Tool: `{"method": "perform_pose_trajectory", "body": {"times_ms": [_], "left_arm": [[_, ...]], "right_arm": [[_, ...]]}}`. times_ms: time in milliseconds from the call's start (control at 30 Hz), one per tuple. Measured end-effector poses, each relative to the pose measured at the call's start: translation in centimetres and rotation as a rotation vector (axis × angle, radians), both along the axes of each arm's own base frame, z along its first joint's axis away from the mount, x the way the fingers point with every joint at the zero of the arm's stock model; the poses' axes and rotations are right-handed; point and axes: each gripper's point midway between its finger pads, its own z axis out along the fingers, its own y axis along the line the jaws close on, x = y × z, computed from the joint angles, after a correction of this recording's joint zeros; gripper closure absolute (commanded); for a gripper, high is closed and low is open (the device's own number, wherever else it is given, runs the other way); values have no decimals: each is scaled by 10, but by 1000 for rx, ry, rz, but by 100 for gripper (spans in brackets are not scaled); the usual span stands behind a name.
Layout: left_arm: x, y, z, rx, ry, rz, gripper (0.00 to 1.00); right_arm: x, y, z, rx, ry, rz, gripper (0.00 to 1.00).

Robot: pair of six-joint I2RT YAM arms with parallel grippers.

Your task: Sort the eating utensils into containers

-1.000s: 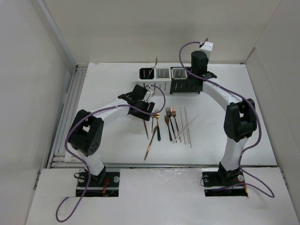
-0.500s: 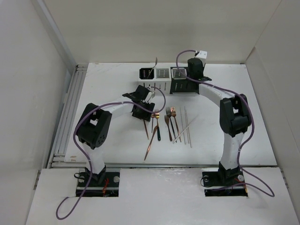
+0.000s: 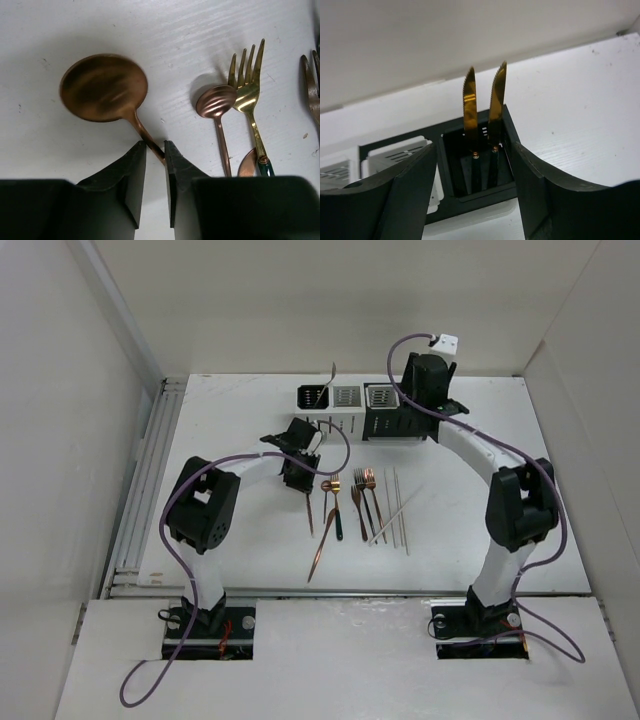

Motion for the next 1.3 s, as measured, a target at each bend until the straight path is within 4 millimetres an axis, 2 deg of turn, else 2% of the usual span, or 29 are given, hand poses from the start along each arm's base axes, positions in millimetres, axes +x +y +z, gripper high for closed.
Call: {"method": "perform_pose_trajectory", "body": {"times_ms": [33,67,100,233,433,667,733,867,1000,1100,1200,1300], "left_arm": [[0,1,0,2,0,5,86],[1,2,0,6,-1,8,96],[1,2,-1,10,-2,14,100],[4,6,-2,17,-6,25,100],[7,8,-1,1,4,31,100],[3,33,8,53,2,-15,100],[0,40,23,59,-31,-42,100],[5,40,70,24,-161,-82,100],[8,40,106,-6,-265,-102,100],[12,40,124,-19,-328,-104,100],[24,37,142,-33,-399,-96,100],[50,31,174,-45,-518,-86,100]], "right_arm": [[-2,0,10,1,-18,2,34],[-5,1,21,2,-36,6,34],[-8,2,32,6,-56,9,34],[-26,3,67,19,-122,25,34],[-58,-4,107,34,-196,34,34],[-89,-17,138,52,-263,20,34],[-94,-19,145,59,-279,18,34],[-101,-22,147,70,-290,9,34],[-102,-23,138,74,-274,4,34],[-103,-23,132,73,-263,2,34],[-103,-24,132,74,-264,1,35],[-105,-24,135,79,-270,0,35]]}}
